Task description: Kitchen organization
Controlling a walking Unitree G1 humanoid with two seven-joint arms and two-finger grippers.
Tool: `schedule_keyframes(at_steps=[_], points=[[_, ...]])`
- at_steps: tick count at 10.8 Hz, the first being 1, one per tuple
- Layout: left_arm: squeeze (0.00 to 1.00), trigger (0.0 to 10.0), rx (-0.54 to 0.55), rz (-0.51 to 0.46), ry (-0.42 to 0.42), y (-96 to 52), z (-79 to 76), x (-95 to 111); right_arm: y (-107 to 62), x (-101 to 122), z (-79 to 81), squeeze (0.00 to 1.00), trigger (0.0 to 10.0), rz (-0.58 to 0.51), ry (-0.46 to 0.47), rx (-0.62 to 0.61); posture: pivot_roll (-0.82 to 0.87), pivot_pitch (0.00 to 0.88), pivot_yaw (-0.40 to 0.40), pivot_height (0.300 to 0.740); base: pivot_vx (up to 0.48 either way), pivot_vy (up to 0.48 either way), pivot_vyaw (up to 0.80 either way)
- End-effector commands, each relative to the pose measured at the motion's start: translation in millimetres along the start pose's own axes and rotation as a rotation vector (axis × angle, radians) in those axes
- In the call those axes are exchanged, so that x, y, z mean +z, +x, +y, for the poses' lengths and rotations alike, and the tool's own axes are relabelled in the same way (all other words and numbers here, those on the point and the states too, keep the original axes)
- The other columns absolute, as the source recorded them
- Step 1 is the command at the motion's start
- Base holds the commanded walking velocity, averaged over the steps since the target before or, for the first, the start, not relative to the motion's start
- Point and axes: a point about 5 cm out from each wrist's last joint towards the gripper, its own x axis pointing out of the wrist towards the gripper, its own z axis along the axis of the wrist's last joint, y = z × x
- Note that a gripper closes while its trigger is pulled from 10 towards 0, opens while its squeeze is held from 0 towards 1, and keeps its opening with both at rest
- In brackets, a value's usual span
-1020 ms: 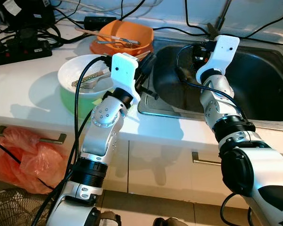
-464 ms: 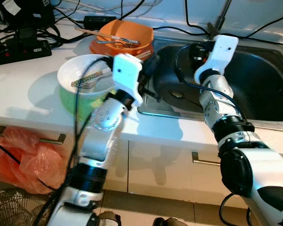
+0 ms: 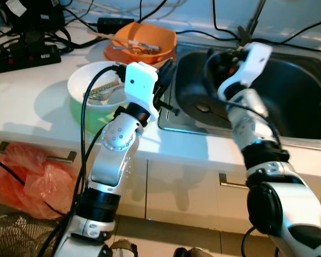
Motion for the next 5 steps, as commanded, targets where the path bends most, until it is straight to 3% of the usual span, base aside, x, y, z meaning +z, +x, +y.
schedule_keyframes(at_steps=[1, 2, 3, 4, 5], points=[[0.00, 10.0, 0.010, 0.012, -0.027, -2.7, -2.0, -1.4, -4.3, 2.1, -3.0, 0.00, 10.0, 0.008, 0.025, 0.021, 0.17, 0.130, -0.047, 0.740, 0.000, 0.000, 0.00], [0.00, 10.0, 0.056, 0.069, 0.075, -4.8, 3.0, -7.9, -10.6, 2.1, -1.1, 0.00, 10.0, 0.025, 0.073, 0.070, 0.16, 0.130, -0.046, 0.740, 0.000, 0.000, 0.00], [0.00, 10.0, 0.087, 0.134, 0.311, -4.2, 13.3, -10.7, -17.6, -4.6, -1.7, 0.00, 10.0, 0.054, 0.072, 0.075, 0.16, 0.129, -0.045, 0.740, 0.000, 0.000, 0.00], [0.00, 10.0, 0.084, 0.151, 0.469, -1.8, 21.0, -6.2, -21.3, -11.1, -3.3, 0.00, 10.0, 0.071, 0.078, 0.055, 0.16, 0.125, -0.041, 0.740, 0.000, 0.000, 0.00], [0.00, 10.0, 0.086, 0.152, 0.513, -1.0, 23.5, -4.3, -23.0, -13.0, -2.5, 0.00, 10.0, 0.078, 0.096, 0.053, 0.16, 0.124, -0.039, 0.740, 0.000, 0.000, 0.00]])
